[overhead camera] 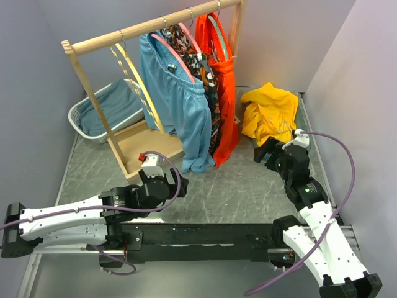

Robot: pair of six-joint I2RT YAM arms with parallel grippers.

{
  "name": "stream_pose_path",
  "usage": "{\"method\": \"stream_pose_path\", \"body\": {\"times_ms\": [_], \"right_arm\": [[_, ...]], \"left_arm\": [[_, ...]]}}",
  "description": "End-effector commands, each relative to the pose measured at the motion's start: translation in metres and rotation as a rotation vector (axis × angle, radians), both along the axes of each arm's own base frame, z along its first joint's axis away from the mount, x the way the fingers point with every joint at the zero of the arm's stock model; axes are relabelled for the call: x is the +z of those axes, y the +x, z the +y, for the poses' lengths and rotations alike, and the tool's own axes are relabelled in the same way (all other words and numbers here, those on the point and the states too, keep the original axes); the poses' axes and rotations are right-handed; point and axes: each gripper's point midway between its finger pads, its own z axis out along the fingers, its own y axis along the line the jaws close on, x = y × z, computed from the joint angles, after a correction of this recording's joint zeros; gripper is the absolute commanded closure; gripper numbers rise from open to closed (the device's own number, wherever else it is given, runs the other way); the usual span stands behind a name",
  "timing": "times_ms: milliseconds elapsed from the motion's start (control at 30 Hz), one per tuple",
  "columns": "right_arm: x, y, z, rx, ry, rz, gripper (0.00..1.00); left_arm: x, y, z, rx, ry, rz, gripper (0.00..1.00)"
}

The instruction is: Place the shorts on the hanger

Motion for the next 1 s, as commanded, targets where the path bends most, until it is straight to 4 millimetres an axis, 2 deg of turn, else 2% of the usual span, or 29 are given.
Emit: {"method": "stream_pose_path", "body": {"times_ms": [0, 300, 500, 533, 567, 633, 700, 767, 867, 967], "right_arm": [[0.030, 0.006, -0.008, -0.056, 0.009, -0.080, 0.00], [0.040, 0.012, -0.014, -0.107, 0.020, -0.110, 0.00], [0.036, 0.028, -0.023, -0.152, -0.021, -0.061, 0.00], [0.026, 0.034, -0.024, -0.156, -0.037, -0.019, 0.00], [0.030, 0.040, -0.025, -0.161, -0.041, -0.017, 0.00], [0.018, 0.051, -0.027, -0.178, -0.071, 0.038, 0.00], [0.016, 0.059, -0.032, -0.200, -0.083, 0.055, 0.00], [0.009, 0.071, -0.033, -0.208, -0.093, 0.076, 0.04], [-0.004, 0.081, -0.049, -0.283, -0.107, 0.128, 0.16], [-0.017, 0.091, -0.066, -0.327, -0.055, 0.149, 0.19]], "left_arm": [[0.023, 0.000, 0.002, 0.005, -0.047, -0.022, 0.04], [0.024, -0.004, 0.007, -0.002, -0.033, -0.003, 0.03], [0.019, -0.006, 0.006, -0.013, -0.028, 0.008, 0.03], [0.019, -0.006, 0.006, -0.014, -0.025, 0.008, 0.03], [0.019, -0.006, 0.006, -0.017, -0.024, 0.008, 0.04], [0.020, -0.006, 0.007, -0.014, -0.020, 0.012, 0.04], [0.018, -0.007, 0.009, -0.011, -0.008, 0.017, 0.04], [0.019, -0.008, 0.011, -0.011, -0.015, 0.017, 0.04], [0.021, -0.009, 0.012, -0.022, -0.026, 0.015, 0.04], [0.025, -0.011, 0.013, -0.033, -0.044, 0.007, 0.03]]}}
